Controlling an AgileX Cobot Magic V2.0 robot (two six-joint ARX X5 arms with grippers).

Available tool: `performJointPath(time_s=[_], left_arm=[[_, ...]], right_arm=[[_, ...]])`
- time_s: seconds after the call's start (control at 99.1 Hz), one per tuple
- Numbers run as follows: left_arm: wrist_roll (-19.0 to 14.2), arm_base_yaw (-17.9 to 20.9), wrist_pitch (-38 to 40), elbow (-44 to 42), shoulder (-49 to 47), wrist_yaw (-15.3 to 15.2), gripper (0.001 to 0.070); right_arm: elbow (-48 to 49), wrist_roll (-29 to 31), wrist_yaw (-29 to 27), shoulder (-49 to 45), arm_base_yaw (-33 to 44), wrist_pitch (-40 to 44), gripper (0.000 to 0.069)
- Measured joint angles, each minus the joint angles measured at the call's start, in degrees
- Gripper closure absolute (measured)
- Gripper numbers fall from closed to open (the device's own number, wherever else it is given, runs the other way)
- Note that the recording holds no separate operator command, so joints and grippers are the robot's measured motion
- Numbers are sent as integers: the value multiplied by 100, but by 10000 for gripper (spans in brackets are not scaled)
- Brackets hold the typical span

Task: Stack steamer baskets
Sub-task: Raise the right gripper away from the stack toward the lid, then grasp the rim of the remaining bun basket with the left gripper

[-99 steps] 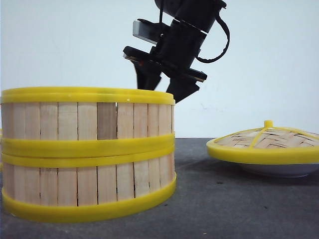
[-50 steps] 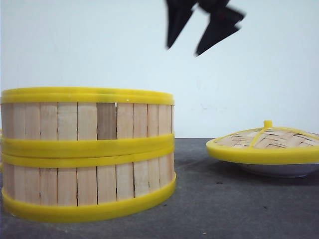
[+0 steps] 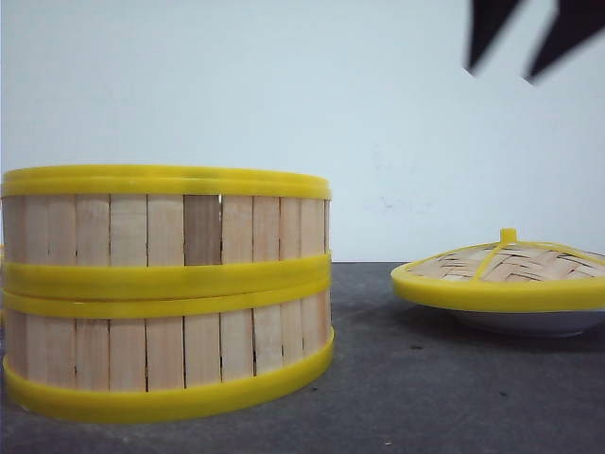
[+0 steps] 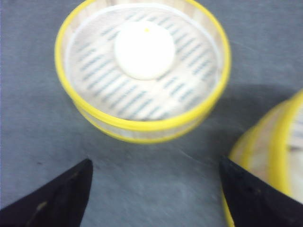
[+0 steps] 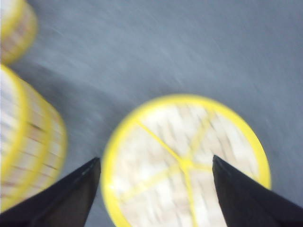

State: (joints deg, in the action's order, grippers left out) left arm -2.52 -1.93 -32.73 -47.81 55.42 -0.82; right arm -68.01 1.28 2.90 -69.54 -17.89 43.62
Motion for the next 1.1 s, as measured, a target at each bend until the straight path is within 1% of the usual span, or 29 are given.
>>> performJointPath(time_s=[0.081, 0.212, 0.262, 0.323, 0.404, 0.444, 0.525, 0.726, 0.848, 0.908, 0.989, 1.049, 1.1], left_arm=[[-9, 166, 173, 0, 192, -251, 201], [-68, 675, 514, 0, 695, -291, 201], [-109, 885, 673, -9, 957, -282, 201], [-162, 1108, 817, -68, 1298, -190, 201], [-227, 1300, 1043, -221, 1781, 37, 201], [-267, 1357, 1139, -306, 1993, 94, 201], [-293, 1421, 1176, -535, 2435, 101, 201], [-306, 1429, 1189, -1204, 3560, 105, 201], [-306, 1429, 1182, -1567, 4079, 105, 208], [-306, 1429, 1082, -1740, 4280, 105, 252], [-306, 1429, 994, -1906, 4478, 105, 350], [-306, 1429, 975, -1923, 4503, 105, 412], [-310, 1423, 999, -1930, 4503, 138, 478]], right_arm=[[387, 0, 17, 79, 210, -35, 227], [568, -2, 57, 85, 269, -20, 227], [568, -2, 79, 94, 264, -72, 227], [568, -2, 149, 94, 256, -109, 227], [568, -2, 162, 94, 256, -142, 227], [568, -2, 162, 94, 256, -151, 227], [568, -2, 162, 94, 256, -144, 227], [568, -2, 162, 94, 256, -96, 227], [568, -2, 162, 94, 256, -94, 227], [568, 0, 162, 94, 256, -92, 227], [568, 2, 162, 94, 256, -92, 227], [568, 7, 162, 94, 256, -83, 227], [568, 24, 162, 94, 256, -83, 227]])
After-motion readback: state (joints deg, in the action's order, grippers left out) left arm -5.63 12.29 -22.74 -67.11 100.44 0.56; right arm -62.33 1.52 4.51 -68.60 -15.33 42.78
